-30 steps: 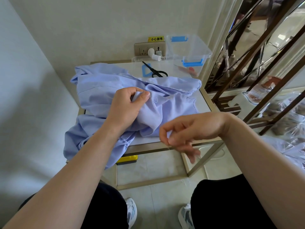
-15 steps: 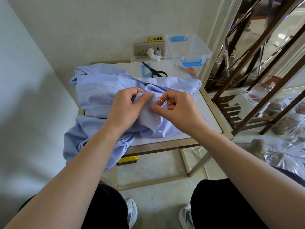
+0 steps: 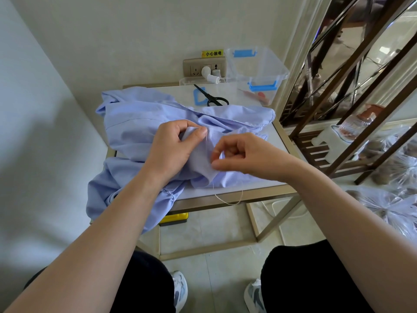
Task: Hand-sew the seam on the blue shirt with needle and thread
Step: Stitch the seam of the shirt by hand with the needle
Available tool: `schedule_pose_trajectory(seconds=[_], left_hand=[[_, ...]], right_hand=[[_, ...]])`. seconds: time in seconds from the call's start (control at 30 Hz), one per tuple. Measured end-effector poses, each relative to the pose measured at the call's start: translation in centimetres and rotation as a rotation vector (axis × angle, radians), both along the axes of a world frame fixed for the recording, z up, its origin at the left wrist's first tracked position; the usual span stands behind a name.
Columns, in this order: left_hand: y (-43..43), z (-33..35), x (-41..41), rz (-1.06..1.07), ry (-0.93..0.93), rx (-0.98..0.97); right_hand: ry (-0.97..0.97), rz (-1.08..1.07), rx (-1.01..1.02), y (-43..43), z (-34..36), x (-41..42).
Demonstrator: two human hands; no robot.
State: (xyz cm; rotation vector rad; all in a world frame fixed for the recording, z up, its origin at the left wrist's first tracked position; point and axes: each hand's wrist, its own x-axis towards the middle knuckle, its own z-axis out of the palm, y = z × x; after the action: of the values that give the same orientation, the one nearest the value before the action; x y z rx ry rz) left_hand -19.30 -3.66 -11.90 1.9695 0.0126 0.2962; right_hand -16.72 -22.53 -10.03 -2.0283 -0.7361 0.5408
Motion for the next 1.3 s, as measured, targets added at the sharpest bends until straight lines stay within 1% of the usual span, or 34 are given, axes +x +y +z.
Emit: schedule_pose_trajectory(seconds=[0.1, 0.17, 0.23, 0.33, 0.43, 0.5, 0.57, 0.67, 0.77, 1.0, 1.3], left_hand=[[0.0, 0.0, 0.0, -0.006, 0.013, -0.018], [0.0, 0.0, 0.1, 0.004, 0.014, -0.034], [0.0, 0.0, 0.0, 0.003, 0.01, -0.038], [0.1, 0.0, 0.1, -0.008, 0.007, -0.036], [0.2, -0.1, 0.1, -0.04, 0.018, -0.031], [0.2, -0.1, 0.0, -0.06, 0.008, -0.012], [0.3, -0.1, -0.1, -0.073, -0.004, -0.008], [0.6, 0.1, -0.1, -0.073, -0.012, 0.004], [0.8, 0.1, -0.1, -0.076, -0.024, -0.002], [0.8, 0.1, -0.3, -0.094, -0.067, 0.03], [0.7, 0.1, -0.3, -0.105, -0.09, 0.042]], right_hand=[[0.065, -0.174, 0.205, -0.3, 0.0, 0.8], [0.026, -0.238, 0.279, -0.5, 0.2, 1.2], [0.031, -0.276, 0.345, -0.6, 0.3, 1.3], [0.095, -0.344, 0.44, -0.4, 0.3, 1.5], [0.227, -0.295, 0.481, 0.0, 0.2, 1.3], [0.304, -0.224, 0.474, 0.3, -0.1, 1.3], [0.33, -0.173, 0.468, 0.6, -0.4, 1.5], [0.349, -0.168, 0.504, 0.5, -0.8, 2.0], [0.33, -0.193, 0.49, 0.2, -0.9, 2.3], [0.239, -0.235, 0.357, 0.2, -1.1, 2.3], [0.219, -0.266, 0.339, 0.4, -0.7, 1.8]])
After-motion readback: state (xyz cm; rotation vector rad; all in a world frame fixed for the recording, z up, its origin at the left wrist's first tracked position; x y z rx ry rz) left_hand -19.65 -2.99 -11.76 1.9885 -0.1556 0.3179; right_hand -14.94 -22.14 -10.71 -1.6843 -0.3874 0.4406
